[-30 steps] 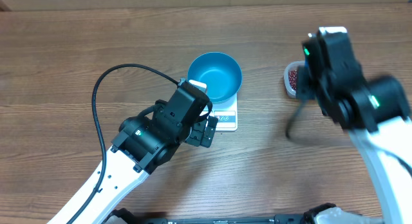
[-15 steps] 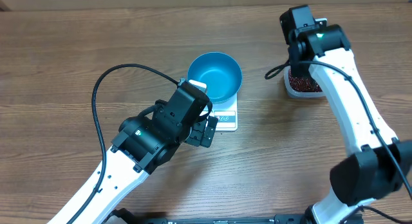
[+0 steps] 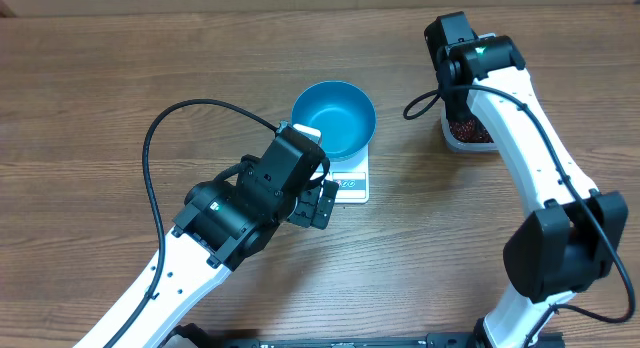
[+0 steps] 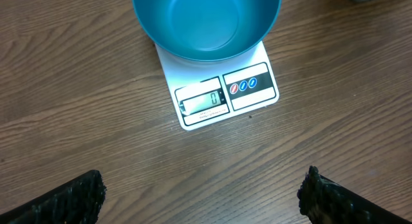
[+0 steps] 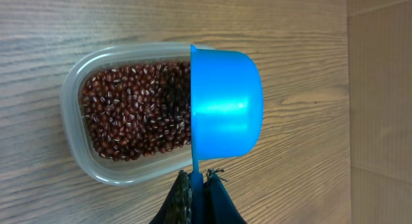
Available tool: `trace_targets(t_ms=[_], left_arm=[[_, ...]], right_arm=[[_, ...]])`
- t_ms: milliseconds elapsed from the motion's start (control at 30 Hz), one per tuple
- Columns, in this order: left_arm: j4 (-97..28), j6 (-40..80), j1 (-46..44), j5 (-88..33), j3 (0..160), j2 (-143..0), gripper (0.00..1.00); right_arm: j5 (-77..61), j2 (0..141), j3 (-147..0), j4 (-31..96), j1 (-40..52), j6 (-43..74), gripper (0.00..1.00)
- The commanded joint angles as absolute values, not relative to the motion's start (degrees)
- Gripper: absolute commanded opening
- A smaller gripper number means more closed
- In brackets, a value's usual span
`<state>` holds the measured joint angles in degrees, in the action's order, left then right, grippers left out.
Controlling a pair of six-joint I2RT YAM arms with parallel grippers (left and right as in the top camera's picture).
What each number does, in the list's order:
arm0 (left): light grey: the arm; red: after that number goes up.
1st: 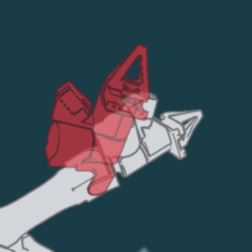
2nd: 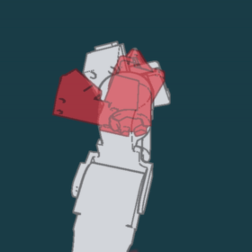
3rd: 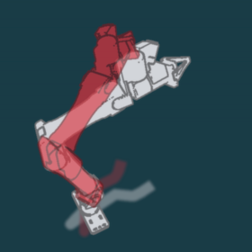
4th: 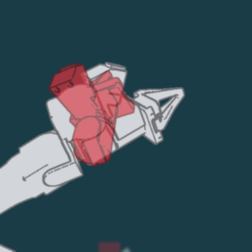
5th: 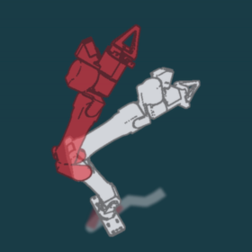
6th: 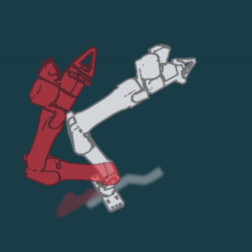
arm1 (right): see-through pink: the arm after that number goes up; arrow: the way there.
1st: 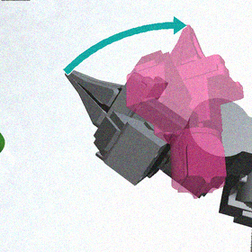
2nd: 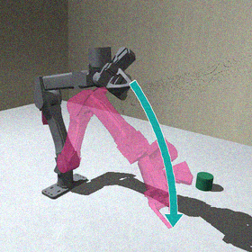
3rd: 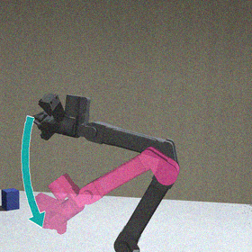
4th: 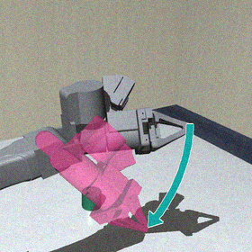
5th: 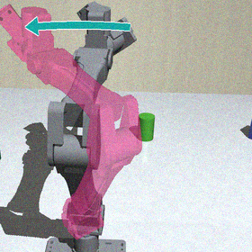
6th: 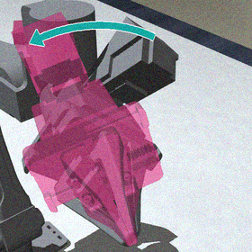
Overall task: Scoop item into bowl and weigh 150g on scale
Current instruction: 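Push the scoop through the red beans with the right gripper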
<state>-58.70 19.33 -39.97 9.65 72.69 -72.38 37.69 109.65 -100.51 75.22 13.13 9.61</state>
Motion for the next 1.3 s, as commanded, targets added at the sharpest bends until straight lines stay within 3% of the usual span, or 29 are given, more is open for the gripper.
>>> trace_targets(t_ms=[0, 467, 1267], left_arm=[[-58.5, 19.46, -39.62, 9.54, 72.9, -71.53, 1.0], [-58.5, 19.46, -39.62, 9.54, 72.9, -71.53, 1.0], [-58.5, 19.46, -39.62, 9.54, 72.9, -71.53, 1.0]], right_arm=[[38.98, 111.74, -102.17, 75.31, 12.97, 11.07, 0.04], [38.28, 112.88, -102.06, 74.83, 11.05, 10.98, 0.04], [22.31, 116.07, -102.02, 73.76, 10.59, 6.98, 0.04]])
